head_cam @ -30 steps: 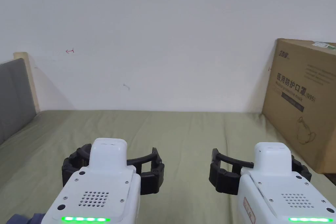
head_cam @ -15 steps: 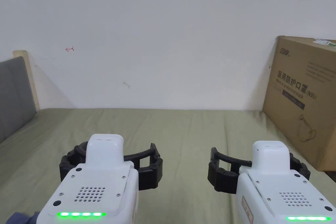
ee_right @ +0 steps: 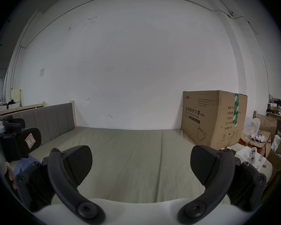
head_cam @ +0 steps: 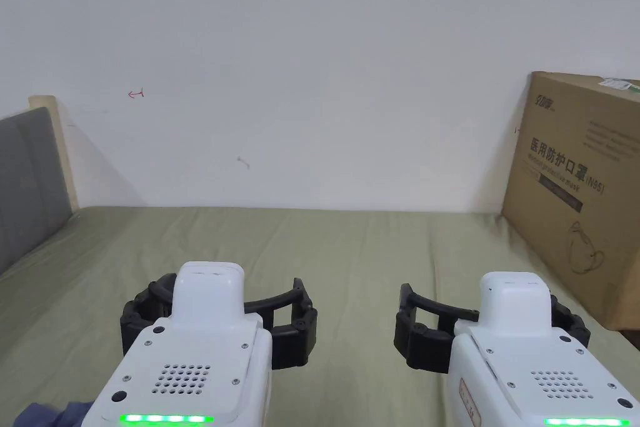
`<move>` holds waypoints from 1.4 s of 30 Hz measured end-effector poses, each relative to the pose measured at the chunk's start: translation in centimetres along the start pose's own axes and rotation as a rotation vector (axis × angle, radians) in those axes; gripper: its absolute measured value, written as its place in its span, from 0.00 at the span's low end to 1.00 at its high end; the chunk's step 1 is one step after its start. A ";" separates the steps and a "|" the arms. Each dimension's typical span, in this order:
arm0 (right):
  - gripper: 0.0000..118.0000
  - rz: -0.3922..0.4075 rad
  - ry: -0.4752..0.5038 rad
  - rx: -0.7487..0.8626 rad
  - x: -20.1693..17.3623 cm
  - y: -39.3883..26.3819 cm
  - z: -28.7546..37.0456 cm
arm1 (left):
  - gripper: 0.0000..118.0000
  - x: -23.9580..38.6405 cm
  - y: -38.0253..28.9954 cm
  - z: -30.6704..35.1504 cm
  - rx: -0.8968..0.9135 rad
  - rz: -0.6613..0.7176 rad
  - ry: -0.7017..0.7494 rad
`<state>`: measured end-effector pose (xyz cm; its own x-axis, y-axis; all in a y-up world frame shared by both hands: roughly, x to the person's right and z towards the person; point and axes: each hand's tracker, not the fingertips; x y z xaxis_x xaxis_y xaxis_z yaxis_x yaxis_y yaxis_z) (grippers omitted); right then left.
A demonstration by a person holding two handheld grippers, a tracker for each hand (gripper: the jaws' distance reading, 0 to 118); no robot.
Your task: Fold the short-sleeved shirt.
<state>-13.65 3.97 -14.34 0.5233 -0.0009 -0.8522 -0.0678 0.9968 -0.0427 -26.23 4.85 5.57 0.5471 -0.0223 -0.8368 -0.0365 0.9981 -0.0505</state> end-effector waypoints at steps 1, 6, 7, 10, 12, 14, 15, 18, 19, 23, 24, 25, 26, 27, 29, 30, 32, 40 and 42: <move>1.00 -0.003 0.001 0.001 0.0 0.0 0.1 | 1.00 0.0 0.0 0.1 0.000 0.001 0.001; 1.00 -0.031 -0.017 -0.001 0.1 0.1 0.2 | 0.99 -0.2 0.2 0.4 -0.002 0.002 -0.002; 1.00 -0.044 -0.012 -0.003 0.2 0.1 0.2 | 0.98 -0.2 0.3 0.4 0.002 0.000 0.001; 1.00 -0.075 0.006 -0.004 0.5 0.2 0.3 | 0.95 -0.4 0.6 0.5 -0.010 0.019 -0.008; 1.00 -0.074 0.005 0.001 0.4 0.1 0.5 | 0.93 -0.7 0.7 0.4 -0.036 0.050 -0.035; 1.00 -0.075 0.011 0.007 0.4 0.1 0.6 | 0.89 -0.7 0.6 0.4 -0.043 0.056 -0.022; 1.00 -0.078 0.015 0.012 0.4 0.1 0.7 | 0.85 -0.7 0.5 0.3 -0.044 0.056 -0.018; 0.99 -0.101 0.034 0.012 0.6 0.1 1.0 | 0.84 -1.0 0.0 0.8 -0.033 0.052 -0.022; 0.98 -0.109 0.049 0.010 0.8 0.1 1.1 | 0.80 -1.1 -0.2 0.9 -0.019 0.051 -0.022; 0.46 -0.149 0.080 0.019 1.4 0.0 1.9 | 0.16 -1.5 -0.8 1.2 -0.001 -0.003 0.004; 0.09 -0.139 0.055 0.014 1.3 0.0 1.8 | 0.08 -1.7 -0.9 1.1 -0.016 -0.006 -0.014; 0.03 -0.127 0.031 -0.001 1.4 -0.1 1.6 | 0.07 -1.9 -0.9 0.9 -0.030 -0.009 -0.028; 0.03 -0.136 0.019 -0.006 1.5 -0.1 1.5 | 0.05 -2.0 -0.9 0.7 -0.049 -0.003 -0.049; 0.02 -0.167 0.042 -0.007 2.0 -0.2 1.5 | 0.03 -2.2 -1.0 0.5 -0.065 0.024 -0.095; 0.02 -0.194 0.049 -0.038 2.5 -0.2 1.2 | 0.03 -2.8 -1.1 0.5 -0.074 0.110 -0.164; 0.01 -0.187 0.031 -0.049 2.5 -0.2 1.1 | 0.03 -2.9 -1.2 0.3 -0.095 0.134 -0.182; 0.01 -0.196 0.038 -0.060 2.9 -0.4 1.0 | 0.03 -2.7 -1.3 -0.3 -0.110 0.116 -0.152; 0.01 -0.165 0.059 -0.099 1.2 -1.2 -0.5 | 0.03 -6.4 -2.3 -0.4 -0.192 0.122 -0.105; 0.01 -0.149 0.123 -0.114 -1.2 -1.2 -1.5 | 0.03 -9.8 -2.6 0.6 -0.214 0.127 -0.034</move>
<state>-15.48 2.65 -14.04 0.4274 -0.1643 -0.8890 -0.0969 0.9694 -0.2257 -30.99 2.52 14.22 0.5548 0.1081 -0.8249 -0.2814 0.9575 -0.0638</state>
